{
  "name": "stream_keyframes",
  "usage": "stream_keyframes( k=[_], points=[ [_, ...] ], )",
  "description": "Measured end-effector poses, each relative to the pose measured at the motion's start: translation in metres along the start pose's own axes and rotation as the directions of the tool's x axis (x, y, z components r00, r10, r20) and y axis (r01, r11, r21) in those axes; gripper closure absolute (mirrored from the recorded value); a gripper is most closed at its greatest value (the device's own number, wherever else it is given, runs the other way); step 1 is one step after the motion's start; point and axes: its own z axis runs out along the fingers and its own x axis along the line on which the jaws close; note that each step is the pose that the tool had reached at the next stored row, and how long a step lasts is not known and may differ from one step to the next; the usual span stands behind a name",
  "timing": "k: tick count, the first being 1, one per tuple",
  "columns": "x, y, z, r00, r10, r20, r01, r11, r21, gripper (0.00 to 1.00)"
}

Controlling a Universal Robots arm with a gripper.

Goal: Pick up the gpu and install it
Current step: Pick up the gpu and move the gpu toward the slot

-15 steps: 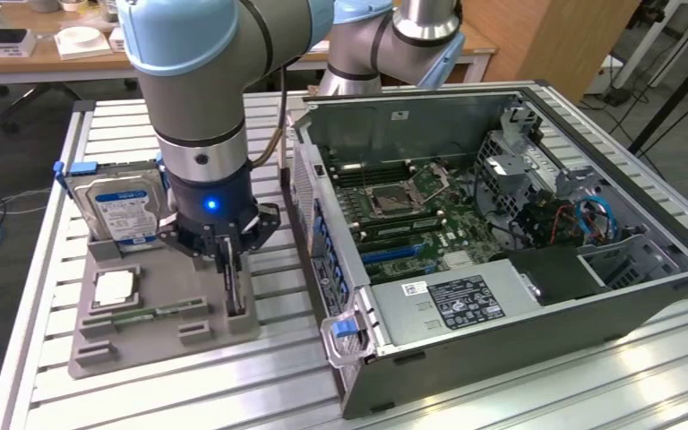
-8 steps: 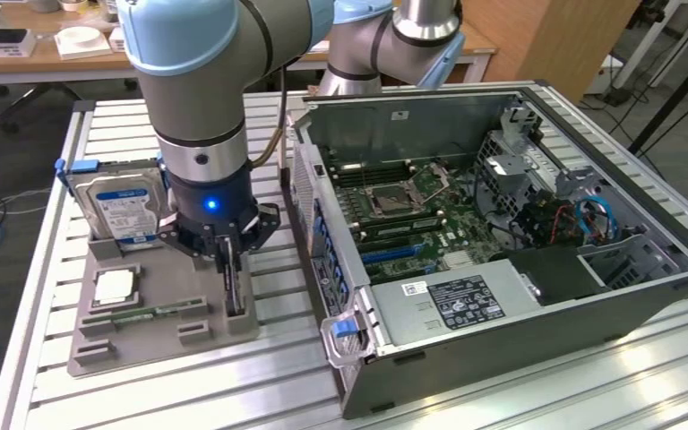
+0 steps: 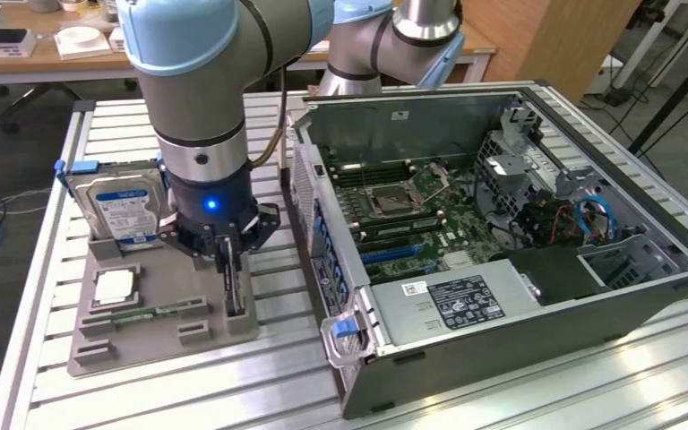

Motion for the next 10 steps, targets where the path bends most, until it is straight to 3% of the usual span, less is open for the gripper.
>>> stream_keyframes(
  k=[10],
  points=[
    [0.0000,0.0000,0.0000,1.0000,0.000,0.0000,0.000,1.0000,-0.0001,0.74]
  ],
)
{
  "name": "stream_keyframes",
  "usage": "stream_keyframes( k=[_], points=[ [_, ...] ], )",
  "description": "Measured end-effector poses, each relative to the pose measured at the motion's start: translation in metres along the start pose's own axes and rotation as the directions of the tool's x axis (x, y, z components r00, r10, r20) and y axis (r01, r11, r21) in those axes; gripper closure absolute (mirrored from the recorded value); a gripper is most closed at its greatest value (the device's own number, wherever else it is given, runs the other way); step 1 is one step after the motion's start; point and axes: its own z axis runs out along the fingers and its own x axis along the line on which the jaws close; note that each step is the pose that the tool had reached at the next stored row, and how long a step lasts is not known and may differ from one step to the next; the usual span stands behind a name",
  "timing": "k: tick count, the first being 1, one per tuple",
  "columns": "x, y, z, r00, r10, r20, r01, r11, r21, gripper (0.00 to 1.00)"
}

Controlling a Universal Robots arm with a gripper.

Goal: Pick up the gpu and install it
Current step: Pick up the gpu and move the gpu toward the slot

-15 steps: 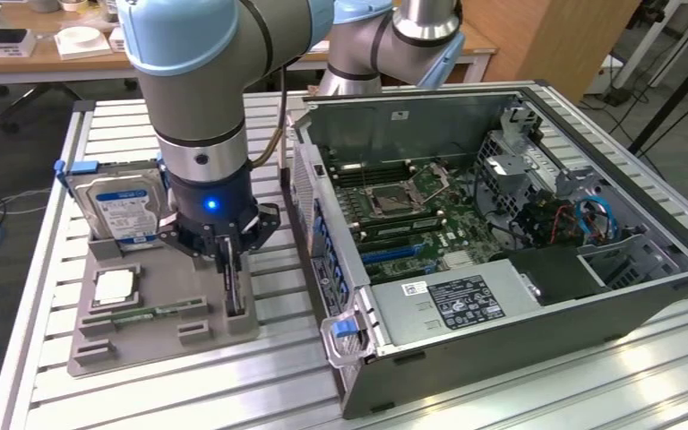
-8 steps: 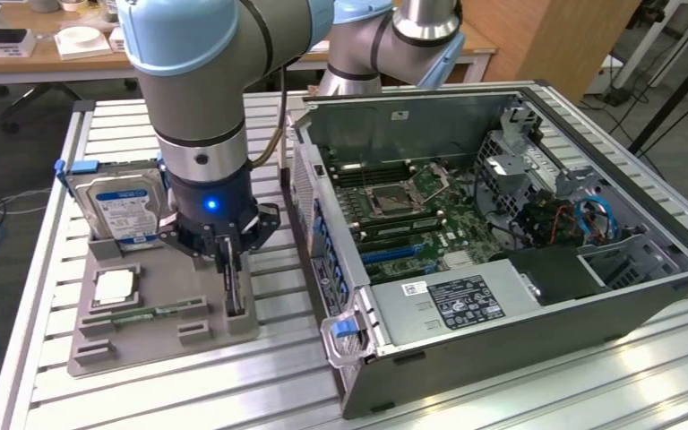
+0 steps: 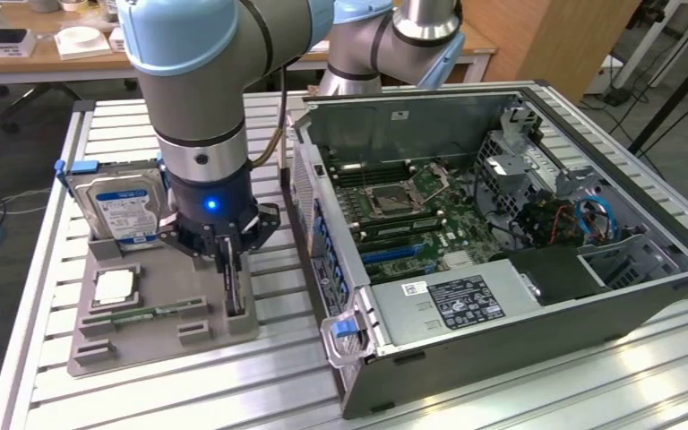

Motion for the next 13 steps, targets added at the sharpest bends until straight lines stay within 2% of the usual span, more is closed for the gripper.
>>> stream_keyframes(
  k=[13],
  points=[
    [0.0000,0.0001,-0.0026,1.0000,0.000,0.0000,0.000,1.0000,0.0001,0.74]
  ],
)
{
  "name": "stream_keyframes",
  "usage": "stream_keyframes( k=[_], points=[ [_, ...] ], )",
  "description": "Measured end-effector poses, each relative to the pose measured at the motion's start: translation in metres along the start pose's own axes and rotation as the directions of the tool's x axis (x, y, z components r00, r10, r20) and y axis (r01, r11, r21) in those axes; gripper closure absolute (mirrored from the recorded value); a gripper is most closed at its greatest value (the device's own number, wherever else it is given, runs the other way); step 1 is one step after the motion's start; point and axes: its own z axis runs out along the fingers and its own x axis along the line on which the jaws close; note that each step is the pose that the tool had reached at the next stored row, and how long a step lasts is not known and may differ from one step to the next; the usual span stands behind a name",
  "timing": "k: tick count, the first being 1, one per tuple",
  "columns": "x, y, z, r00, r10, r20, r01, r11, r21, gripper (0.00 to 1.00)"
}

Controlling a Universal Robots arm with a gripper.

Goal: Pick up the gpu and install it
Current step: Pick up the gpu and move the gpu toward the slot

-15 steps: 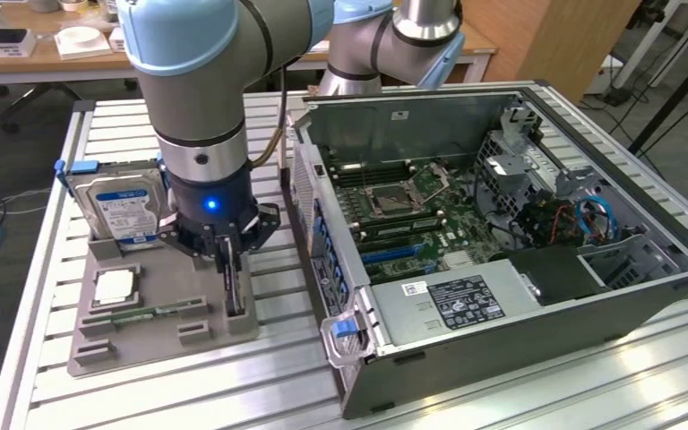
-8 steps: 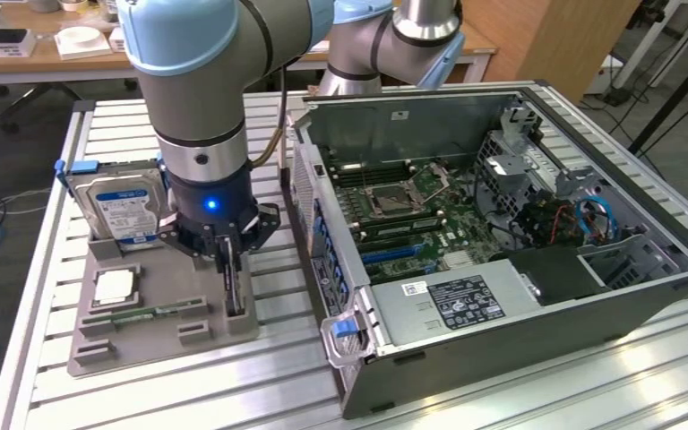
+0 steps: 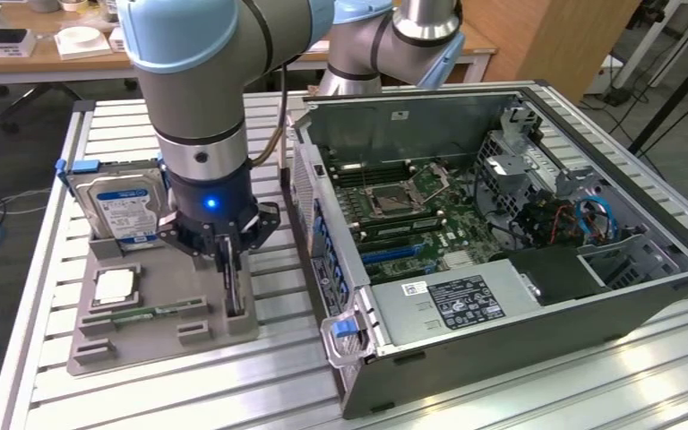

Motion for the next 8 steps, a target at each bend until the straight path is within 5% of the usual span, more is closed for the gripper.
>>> stream_keyframes(
  k=[8],
  points=[
    [-0.0001,0.0002,-0.0063,1.0000,0.000,0.0000,0.000,1.0000,-0.0001,0.74]
  ],
)
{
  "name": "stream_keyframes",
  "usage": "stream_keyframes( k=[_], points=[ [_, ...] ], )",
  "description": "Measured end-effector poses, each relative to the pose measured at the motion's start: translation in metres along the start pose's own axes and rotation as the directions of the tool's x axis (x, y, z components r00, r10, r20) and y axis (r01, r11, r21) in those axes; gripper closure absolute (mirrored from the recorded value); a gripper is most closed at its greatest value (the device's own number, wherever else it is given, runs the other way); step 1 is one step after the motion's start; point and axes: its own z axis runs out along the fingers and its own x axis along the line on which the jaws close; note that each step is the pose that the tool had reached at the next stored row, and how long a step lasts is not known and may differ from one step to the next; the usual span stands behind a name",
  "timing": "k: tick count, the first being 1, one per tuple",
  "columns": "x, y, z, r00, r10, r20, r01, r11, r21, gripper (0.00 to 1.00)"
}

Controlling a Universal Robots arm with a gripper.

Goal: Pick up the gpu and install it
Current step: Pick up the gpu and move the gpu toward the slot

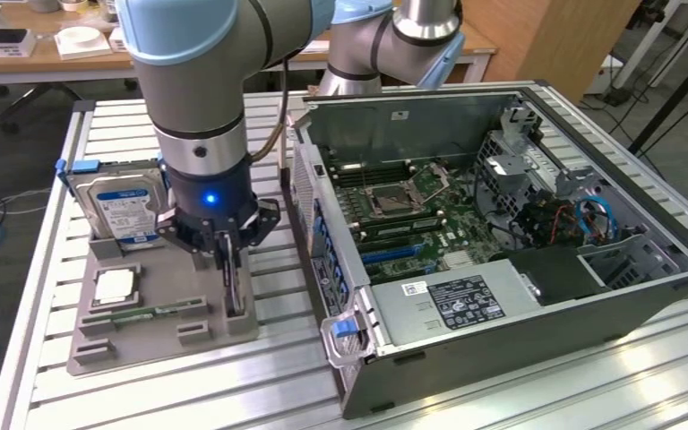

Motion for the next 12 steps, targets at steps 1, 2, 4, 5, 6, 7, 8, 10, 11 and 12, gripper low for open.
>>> stream_keyframes(
  k=[1,2,4,5,6,7,8,10,11,12],
  points=[
    [0.0000,0.0000,-0.0010,1.0000,0.000,0.0000,0.000,1.0000,0.0000,0.74],
    [0.0000,0.0001,-0.0020,1.0000,0.000,0.0001,0.000,1.0000,0.0000,0.74],
    [0.0000,0.0001,-0.0036,1.0000,0.000,0.0000,0.000,1.0000,-0.0001,0.74],
    [-0.0001,0.0001,-0.0043,1.0000,0.000,0.0000,0.000,1.0000,0.0000,0.74],
    [-0.0001,0.0002,-0.0048,1.0000,0.000,0.0000,0.000,1.0000,-0.0001,0.74],
    [-0.0001,0.0002,-0.0053,1.0000,0.000,0.0001,0.000,1.0000,-0.0001,0.74],
    [-0.0001,0.0002,-0.0056,1.0000,0.000,0.0002,0.000,1.0000,-0.0002,0.74],
    [-0.0001,0.0002,-0.0062,1.0000,0.000,0.0002,0.000,1.0000,-0.0002,0.74],
    [-0.0001,0.0002,-0.0065,1.0000,0.000,0.0001,0.000,1.0000,0.0000,0.74],
    [-0.0001,0.0002,-0.0066,1.0000,0.000,0.0001,0.000,1.0000,-0.0001,0.74]
  ],
)
